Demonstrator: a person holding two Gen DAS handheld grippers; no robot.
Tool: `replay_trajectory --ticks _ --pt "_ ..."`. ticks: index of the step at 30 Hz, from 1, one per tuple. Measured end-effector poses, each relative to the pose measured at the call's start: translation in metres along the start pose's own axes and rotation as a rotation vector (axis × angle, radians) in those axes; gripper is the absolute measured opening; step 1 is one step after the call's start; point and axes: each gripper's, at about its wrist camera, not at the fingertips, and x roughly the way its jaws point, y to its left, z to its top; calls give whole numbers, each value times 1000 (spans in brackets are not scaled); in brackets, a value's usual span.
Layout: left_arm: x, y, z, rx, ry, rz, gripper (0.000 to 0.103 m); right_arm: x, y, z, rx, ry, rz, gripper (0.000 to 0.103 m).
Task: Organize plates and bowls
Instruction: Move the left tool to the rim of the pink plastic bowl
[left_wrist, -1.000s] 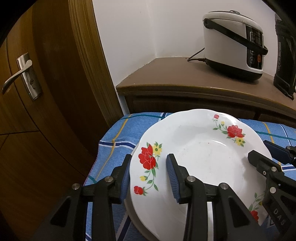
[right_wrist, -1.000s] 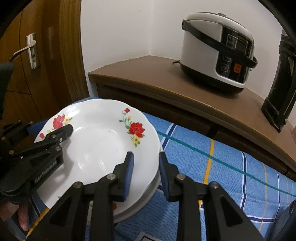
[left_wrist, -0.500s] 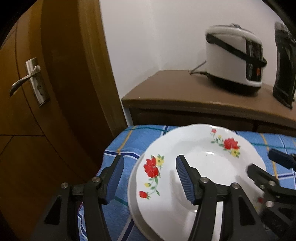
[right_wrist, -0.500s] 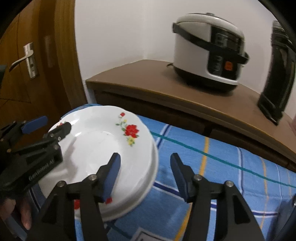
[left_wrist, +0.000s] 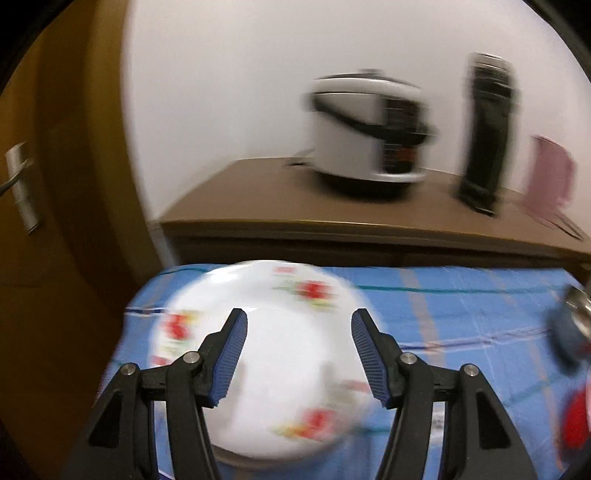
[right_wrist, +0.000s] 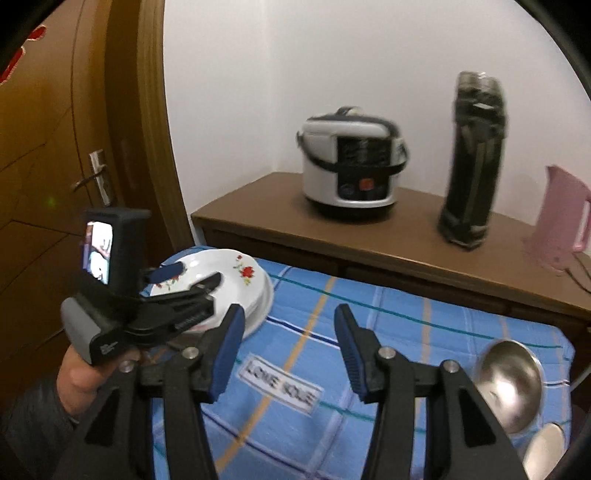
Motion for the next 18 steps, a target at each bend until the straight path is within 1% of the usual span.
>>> replay_trajectory --ticks 1,2,4,6,7,9,11,14,16,18 --pt "-5 -11 -1 16 1 -32 61 -11 -8 -7 9 -6 -16 50" --pt "-14 -28 -2 42 4 -93 61 -19 -15 -13 17 -9 -28 50" --pt "-25 -51 -5 78 9 -170 61 -37 -30 -29 38 -11 -67 50" --pt "-39 -80 -12 135 27 -271 61 -51 -47 -45 57 7 -123 50" --pt "-43 -89 -15 151 32 -296 61 -59 -59 -56 82 18 -150 50" --pt "-52 -116 -24 200 54 -373 61 -70 -81 -73 131 42 -198 46" --pt "-55 -137 -30 230 81 -428 61 -81 -102 -91 175 71 -247 39" --pt "-59 -162 -40 274 110 -498 61 -89 -121 -112 214 112 -286 37" --pt "-61 -179 -46 315 123 -522 61 -92 -126 -123 220 136 -295 35" --pt "-65 -192 -52 339 142 -566 61 -92 -129 -132 229 160 -286 32"
